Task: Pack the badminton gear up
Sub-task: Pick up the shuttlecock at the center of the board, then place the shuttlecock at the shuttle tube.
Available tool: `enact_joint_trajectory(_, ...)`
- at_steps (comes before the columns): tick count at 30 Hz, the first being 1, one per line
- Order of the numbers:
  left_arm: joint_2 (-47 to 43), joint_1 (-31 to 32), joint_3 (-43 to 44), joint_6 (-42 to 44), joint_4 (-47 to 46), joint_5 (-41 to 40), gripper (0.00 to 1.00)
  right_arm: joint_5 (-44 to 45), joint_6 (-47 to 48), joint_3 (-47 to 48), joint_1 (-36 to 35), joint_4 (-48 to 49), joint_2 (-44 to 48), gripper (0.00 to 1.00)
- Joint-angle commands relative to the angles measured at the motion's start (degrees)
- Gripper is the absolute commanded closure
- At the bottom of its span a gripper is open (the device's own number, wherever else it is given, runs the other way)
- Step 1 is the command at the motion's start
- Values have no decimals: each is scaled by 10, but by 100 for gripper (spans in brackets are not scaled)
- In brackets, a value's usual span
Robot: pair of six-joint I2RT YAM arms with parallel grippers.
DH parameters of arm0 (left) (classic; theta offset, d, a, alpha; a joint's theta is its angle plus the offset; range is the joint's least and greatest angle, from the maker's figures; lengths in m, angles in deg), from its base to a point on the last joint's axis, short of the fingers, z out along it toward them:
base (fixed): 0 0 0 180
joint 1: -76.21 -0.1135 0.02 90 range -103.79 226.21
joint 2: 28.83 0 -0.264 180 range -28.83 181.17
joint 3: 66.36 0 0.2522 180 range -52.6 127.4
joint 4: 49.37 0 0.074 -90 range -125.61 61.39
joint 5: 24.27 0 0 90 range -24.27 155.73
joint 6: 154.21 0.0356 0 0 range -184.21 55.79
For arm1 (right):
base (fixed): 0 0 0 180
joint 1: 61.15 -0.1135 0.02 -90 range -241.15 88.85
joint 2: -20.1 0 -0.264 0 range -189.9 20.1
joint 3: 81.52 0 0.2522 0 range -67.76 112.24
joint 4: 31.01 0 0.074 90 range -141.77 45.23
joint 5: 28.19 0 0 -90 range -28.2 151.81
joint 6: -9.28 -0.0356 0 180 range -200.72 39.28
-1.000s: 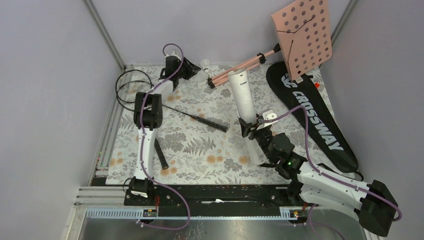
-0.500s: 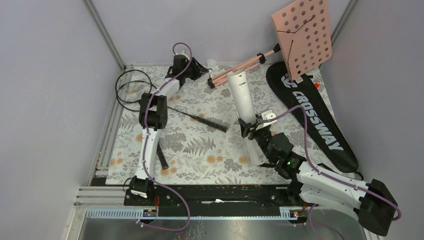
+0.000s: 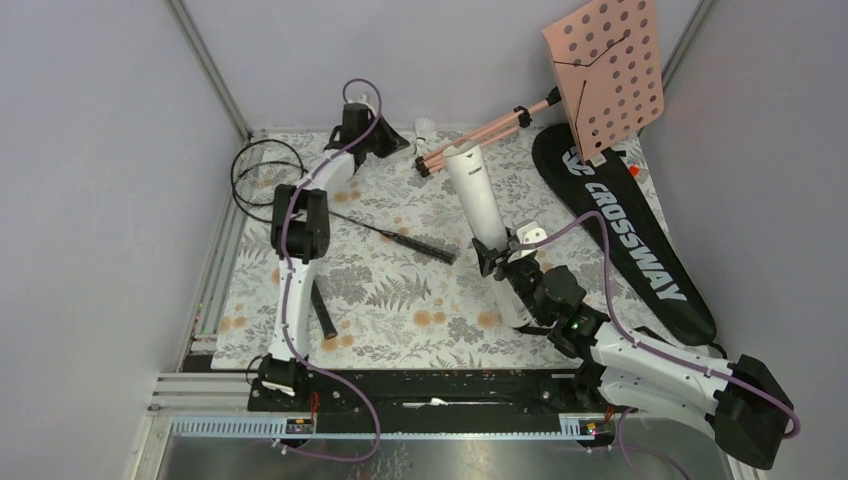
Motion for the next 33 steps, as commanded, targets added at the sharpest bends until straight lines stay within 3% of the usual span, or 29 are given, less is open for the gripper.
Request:
enact_joint_trajectory(1,-186,-4,-17,56,1,11,100,-59,43,-2,5,103,-12,75)
enact_joint_trajectory(6,-368,-5,-86,110,30,95,100,-94,79,-24,5,259,-74,76)
enact_joint_trajectory(11,-502,-5,-84,143,103,204,100,-113,106,-39,5,456,-158,78)
enact_joint_trajectory(16,-575,0,-49,113,147,391,100,-156,85,-37,5,464,-164,78)
enact_joint_trajectory(19,-603,11,-35,122,189,457,100,-181,102,-42,5,464,-152,78)
enact_joint_trajectory(22,-641,35,-41,225,283,441,100,-217,125,-52,5,463,-131,78)
enact_joint_trajectory(26,-685,101,-54,369,397,325,100,-258,139,-73,4,463,-112,78)
enact_joint_trajectory(33,-682,169,-22,457,491,304,100,-273,162,-84,5,458,-109,78)
